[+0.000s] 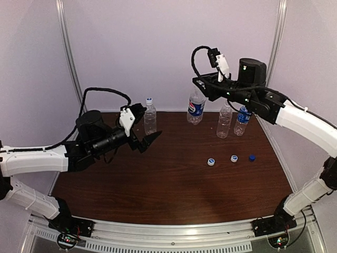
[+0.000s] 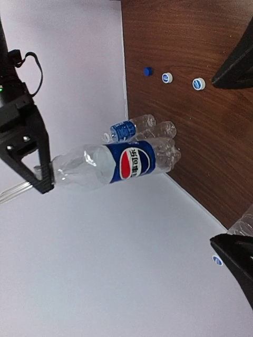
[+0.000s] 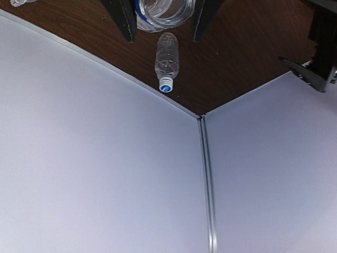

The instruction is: Unscrew the bottle caps

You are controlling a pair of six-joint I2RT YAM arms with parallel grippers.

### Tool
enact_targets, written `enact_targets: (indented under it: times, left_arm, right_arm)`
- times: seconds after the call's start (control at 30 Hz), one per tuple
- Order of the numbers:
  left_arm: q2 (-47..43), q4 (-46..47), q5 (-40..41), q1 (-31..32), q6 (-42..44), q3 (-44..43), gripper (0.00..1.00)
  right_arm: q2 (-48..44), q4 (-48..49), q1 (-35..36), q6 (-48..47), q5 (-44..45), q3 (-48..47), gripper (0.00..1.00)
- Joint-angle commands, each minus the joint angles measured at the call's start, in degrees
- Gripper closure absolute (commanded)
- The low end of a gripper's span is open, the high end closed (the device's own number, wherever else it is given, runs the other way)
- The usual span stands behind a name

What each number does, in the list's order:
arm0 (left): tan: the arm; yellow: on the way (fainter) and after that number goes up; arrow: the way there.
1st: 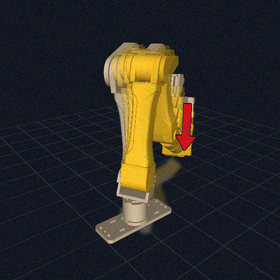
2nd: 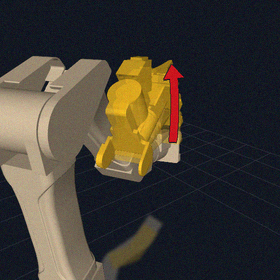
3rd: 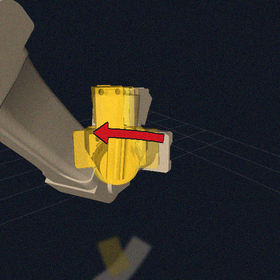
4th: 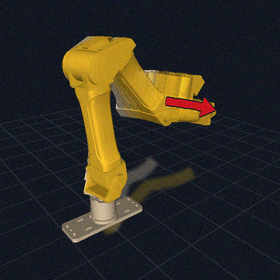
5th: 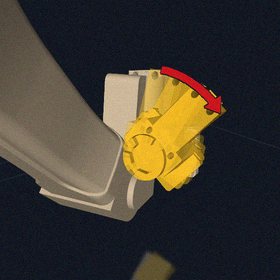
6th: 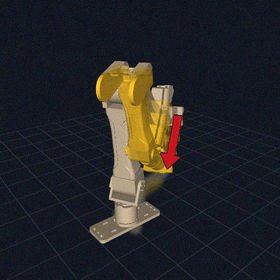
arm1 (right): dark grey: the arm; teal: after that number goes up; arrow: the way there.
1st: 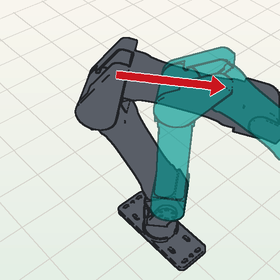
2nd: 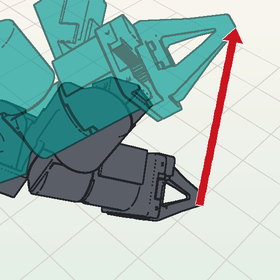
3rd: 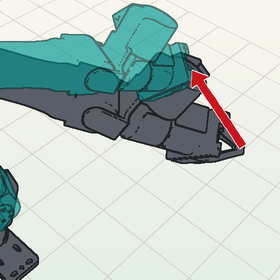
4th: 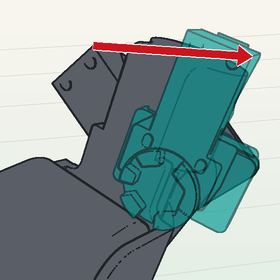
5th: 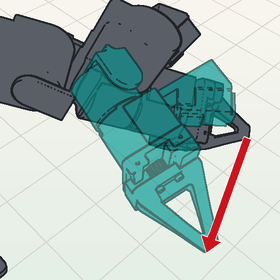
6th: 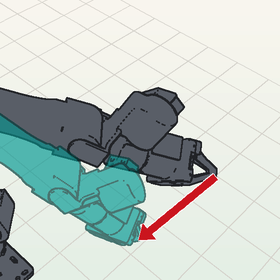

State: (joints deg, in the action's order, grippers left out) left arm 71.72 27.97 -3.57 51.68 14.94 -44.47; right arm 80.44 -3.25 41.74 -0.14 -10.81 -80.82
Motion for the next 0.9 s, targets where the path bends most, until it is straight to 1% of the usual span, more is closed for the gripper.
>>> enact_targets:
  times: [0.0, 0.1, 0.23, 0.43, 0.53, 0.67, 0.87]
  left_arm:
    - [-3.2, 3.6, 10.0, 0.0, 1.1, 1.5, 0.02]
    - [-3.3, 2.4, 13.7, 0.0, 1.1, 1.3, 0.03]
    - [-3.2, 1.3, 18.0, 0.0, 0.8, 1.3, 0.03]
    - [-2.8, 0.3, 17.8, 0.0, 0.6, 1.5, 0.03]
    - [-2.3, 0.0, 17.7, 0.0, 0.9, 1.1, 0.03]
    - [-1.9, -0.2, 17.5, -0.1, 1.0, 0.6, 0.03]
    - [-1.3, -0.3, 17.0, 0.0, 1.2, 0.4, 0.03]
  right_arm:
    - [8.6, -2.0, -5.7, 7.6, 5.8, -2.7, 1.0]
    - [16.1, -2.1, -7.6, 7.8, 6.9, -6.4, 1.0]
    - [22.4, 4.3, -10.6, 8.0, 5.9, -6.0, 1.0]
    - [29.3, 7.9, -13.7, 11.1, 3.8, -7.4, 1.0]
    - [30.9, 9.9, -14.6, 13.4, 2.4, -6.9, 1.0]
    - [31.5, 9.8, -15.5, 15.4, 3.7, -6.3, 1.0]
    - [30.6, 8.4, -15.7, 14.7, 4.7, -6.4, 1.0]
